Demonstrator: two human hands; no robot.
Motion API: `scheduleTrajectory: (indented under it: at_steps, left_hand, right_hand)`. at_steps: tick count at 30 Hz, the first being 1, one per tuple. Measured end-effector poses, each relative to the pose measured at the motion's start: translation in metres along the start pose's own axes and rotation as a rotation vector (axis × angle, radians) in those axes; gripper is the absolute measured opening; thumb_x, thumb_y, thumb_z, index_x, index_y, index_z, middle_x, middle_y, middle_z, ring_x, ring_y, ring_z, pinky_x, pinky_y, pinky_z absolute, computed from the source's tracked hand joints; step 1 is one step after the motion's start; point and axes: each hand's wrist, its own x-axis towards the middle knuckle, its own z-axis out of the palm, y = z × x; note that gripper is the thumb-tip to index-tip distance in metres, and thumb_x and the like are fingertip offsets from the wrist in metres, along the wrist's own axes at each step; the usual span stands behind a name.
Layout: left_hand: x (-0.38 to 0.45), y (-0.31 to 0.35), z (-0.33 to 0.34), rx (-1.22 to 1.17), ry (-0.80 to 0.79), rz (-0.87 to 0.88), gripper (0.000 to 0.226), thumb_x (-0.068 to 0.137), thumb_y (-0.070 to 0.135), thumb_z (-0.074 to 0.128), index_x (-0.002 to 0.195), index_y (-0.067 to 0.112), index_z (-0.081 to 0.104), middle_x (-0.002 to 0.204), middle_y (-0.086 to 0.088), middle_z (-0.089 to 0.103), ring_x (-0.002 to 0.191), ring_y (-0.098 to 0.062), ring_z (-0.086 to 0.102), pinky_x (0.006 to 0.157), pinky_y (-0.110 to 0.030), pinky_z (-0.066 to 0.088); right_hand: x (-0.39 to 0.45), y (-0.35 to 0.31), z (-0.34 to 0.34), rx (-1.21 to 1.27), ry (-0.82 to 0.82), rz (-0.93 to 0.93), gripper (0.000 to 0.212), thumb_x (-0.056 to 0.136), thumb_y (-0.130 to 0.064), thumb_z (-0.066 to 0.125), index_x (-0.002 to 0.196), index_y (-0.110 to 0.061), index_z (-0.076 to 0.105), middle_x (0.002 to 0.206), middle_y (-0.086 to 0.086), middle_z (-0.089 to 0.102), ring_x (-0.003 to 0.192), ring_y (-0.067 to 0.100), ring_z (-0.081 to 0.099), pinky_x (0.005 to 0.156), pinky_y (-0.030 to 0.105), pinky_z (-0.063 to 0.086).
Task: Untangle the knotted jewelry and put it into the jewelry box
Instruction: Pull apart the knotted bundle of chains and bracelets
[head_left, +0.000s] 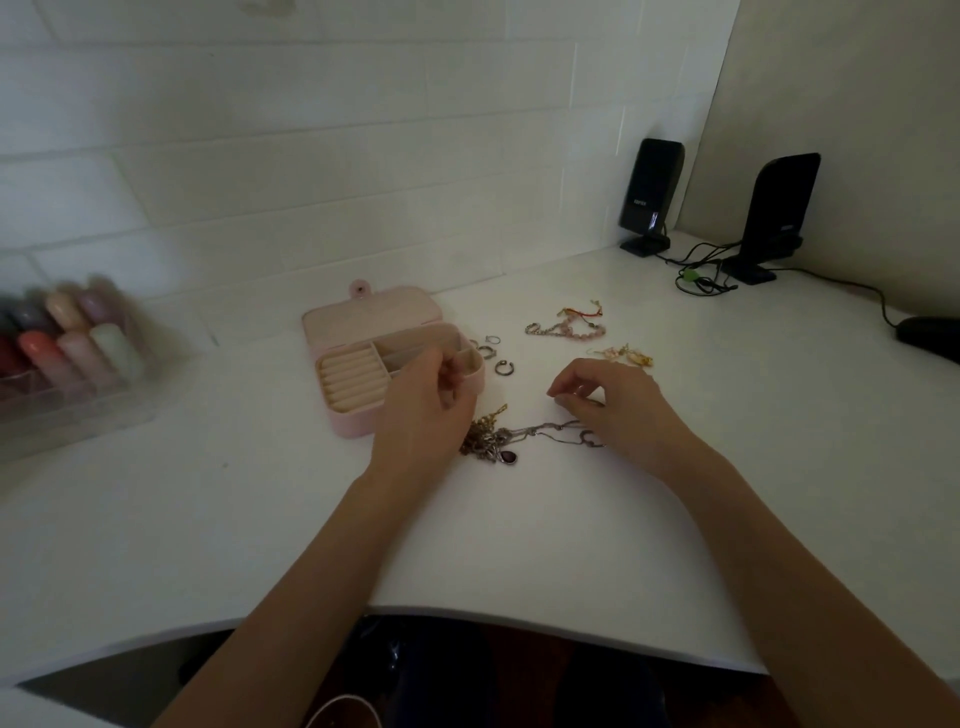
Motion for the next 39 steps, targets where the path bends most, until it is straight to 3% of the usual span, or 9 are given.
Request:
scheduleTrajectory:
  at_steps: [4,7,11,15,20,23,26,31,39]
  left_hand:
    - [0.012,-0.002,-0.015,0.074,0.233,-0.095,0.005,0.087,0.021,0.058,0.087,0.016,0.055,0.077,0.009,0.057,0.074,-0.011,0.053,0.062,-0.023,0.035]
    - [0.032,-0.019,-0.035,0.182,0.352,-0.184,0.011,0.086,0.022,0.056,0.097,0.019,0.057,0.095,0.0,0.061,0.096,-0.019,0.053,0.074,-0.032,0.042]
    - [0.063,-0.06,-0.053,0.328,0.185,-0.484,0.054,0.09,0.031,0.055,0.129,-0.004,0.045,0.131,-0.026,0.05,0.13,-0.038,0.036,0.106,-0.043,0.031]
    - [0.073,-0.088,-0.049,0.316,-0.032,-0.637,0.066,0.094,0.042,0.047,0.136,-0.008,0.038,0.142,-0.028,0.04,0.14,-0.039,0.021,0.115,-0.044,0.017]
    - [0.072,-0.093,-0.045,0.256,0.005,-0.581,0.057,0.094,0.038,0.052,0.128,-0.008,0.044,0.134,-0.027,0.049,0.134,-0.038,0.033,0.113,-0.044,0.018]
    - [0.069,-0.094,-0.045,0.159,0.071,-0.565,0.054,0.091,0.037,0.058,0.124,-0.005,0.048,0.128,-0.025,0.055,0.125,-0.038,0.045,0.11,-0.046,0.029]
    - [0.064,-0.087,-0.048,-0.036,0.207,-0.497,0.041,0.088,0.025,0.063,0.121,0.004,0.05,0.117,-0.012,0.062,0.106,-0.025,0.057,0.09,-0.027,0.042]
    - [0.07,-0.083,-0.054,-0.193,0.318,-0.367,0.046,0.088,0.009,0.062,0.132,0.012,0.047,0.107,0.011,0.052,0.086,0.001,0.05,0.062,0.008,0.029]
    - [0.094,-0.107,-0.05,-0.155,0.375,-0.334,0.027,0.093,0.011,0.054,0.119,0.005,0.051,0.103,0.004,0.057,0.091,-0.007,0.052,0.061,0.004,0.031]
  right_hand:
    - [0.008,-0.011,0.007,0.055,0.077,-0.035,0.01,0.092,-0.018,0.06,0.093,-0.023,0.069,0.089,-0.017,0.065,0.093,0.009,0.061,0.081,0.016,0.042]
    - [0.031,-0.036,0.019,0.065,0.087,-0.122,0.02,0.096,-0.019,0.054,0.112,-0.015,0.067,0.109,-0.002,0.068,0.104,0.012,0.06,0.089,0.02,0.043]
    - [0.074,-0.072,0.046,-0.012,-0.091,-0.085,0.038,0.101,-0.022,0.044,0.136,-0.009,0.049,0.136,0.009,0.054,0.125,0.024,0.049,0.1,0.028,0.036]
    - [0.105,-0.088,0.078,-0.133,-0.13,-0.002,0.034,0.101,-0.021,0.036,0.124,0.001,0.049,0.126,0.021,0.055,0.119,0.036,0.049,0.097,0.042,0.039]
    - [0.123,-0.086,0.101,-0.263,-0.083,0.053,0.035,0.101,-0.03,0.037,0.121,-0.003,0.048,0.124,0.015,0.058,0.12,0.032,0.05,0.112,0.048,0.021]
    - [0.127,-0.083,0.1,-0.07,-0.073,0.028,0.02,0.095,-0.027,0.052,0.105,-0.01,0.045,0.115,0.015,0.061,0.11,0.033,0.055,0.091,0.037,0.039]
    - [0.127,-0.082,0.099,0.091,-0.009,-0.001,0.023,0.09,-0.025,0.061,0.095,-0.014,0.042,0.106,0.005,0.063,0.103,0.029,0.057,0.069,0.027,0.032]
    - [0.134,-0.086,0.103,0.147,0.046,-0.037,0.031,0.089,-0.024,0.064,0.113,-0.009,0.053,0.119,0.005,0.064,0.109,0.027,0.057,0.069,0.026,0.032]
    - [0.154,-0.087,0.113,0.045,0.009,0.011,0.045,0.096,-0.021,0.053,0.134,-0.003,0.039,0.119,0.018,0.061,0.108,0.035,0.057,0.077,0.034,0.042]
